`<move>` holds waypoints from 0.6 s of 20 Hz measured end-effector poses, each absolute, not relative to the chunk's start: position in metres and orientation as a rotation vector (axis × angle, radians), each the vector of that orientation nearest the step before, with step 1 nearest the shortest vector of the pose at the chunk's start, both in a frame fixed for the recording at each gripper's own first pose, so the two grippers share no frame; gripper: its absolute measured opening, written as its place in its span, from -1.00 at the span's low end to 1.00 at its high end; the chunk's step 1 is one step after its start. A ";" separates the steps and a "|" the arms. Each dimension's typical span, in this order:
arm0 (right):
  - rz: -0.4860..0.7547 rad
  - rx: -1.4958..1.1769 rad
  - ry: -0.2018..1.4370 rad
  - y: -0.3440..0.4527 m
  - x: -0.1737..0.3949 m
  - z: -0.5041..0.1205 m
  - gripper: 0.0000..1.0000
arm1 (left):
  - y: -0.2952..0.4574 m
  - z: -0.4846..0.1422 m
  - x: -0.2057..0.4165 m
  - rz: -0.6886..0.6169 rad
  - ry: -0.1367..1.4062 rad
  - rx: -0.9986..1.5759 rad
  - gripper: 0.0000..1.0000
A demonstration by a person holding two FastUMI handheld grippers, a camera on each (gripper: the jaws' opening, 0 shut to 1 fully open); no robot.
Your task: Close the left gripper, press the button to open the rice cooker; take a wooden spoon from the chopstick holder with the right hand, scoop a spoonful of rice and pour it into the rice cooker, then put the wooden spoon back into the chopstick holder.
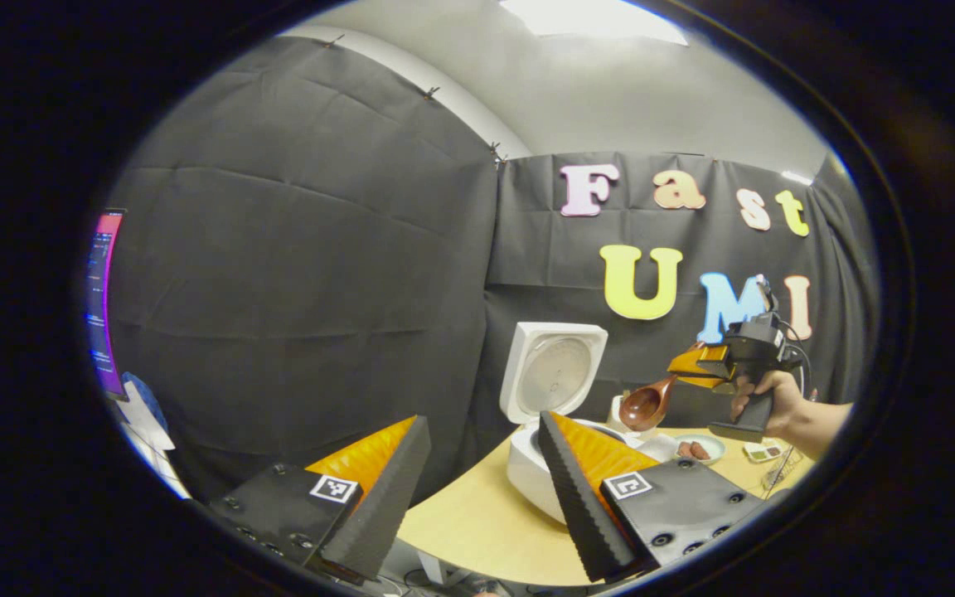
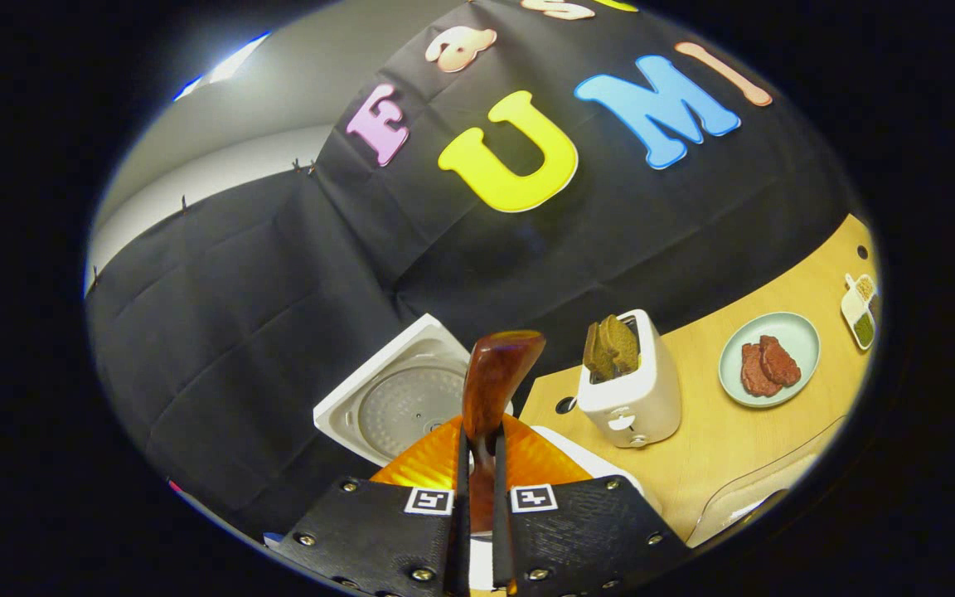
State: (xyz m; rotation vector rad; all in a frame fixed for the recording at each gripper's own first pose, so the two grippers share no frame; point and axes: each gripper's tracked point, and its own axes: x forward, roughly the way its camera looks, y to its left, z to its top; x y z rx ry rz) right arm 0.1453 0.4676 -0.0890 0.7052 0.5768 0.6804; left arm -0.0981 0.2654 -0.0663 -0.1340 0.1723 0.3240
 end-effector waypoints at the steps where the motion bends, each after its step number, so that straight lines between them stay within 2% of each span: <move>1: 0.666 0.712 0.565 0.455 0.148 -0.086 -0.79 | 0.260 -0.062 -0.095 0.313 0.166 -0.135 0.80; 7: 0.597 0.730 0.525 0.385 0.157 -0.076 -0.78 | 0.222 -0.049 -0.074 0.251 0.138 -0.138 0.85; 9: 0.571 0.736 0.514 0.361 0.161 -0.074 -0.78 | 0.207 -0.044 -0.069 0.232 0.126 -0.137 0.79; 10: 0.558 0.738 0.508 0.345 0.164 -0.072 -0.78 | 0.200 -0.042 -0.065 0.220 0.124 -0.136 0.90; 12: 0.529 0.741 0.494 0.318 0.166 -0.071 -0.79 | 0.185 -0.040 -0.059 0.200 0.121 -0.132 0.85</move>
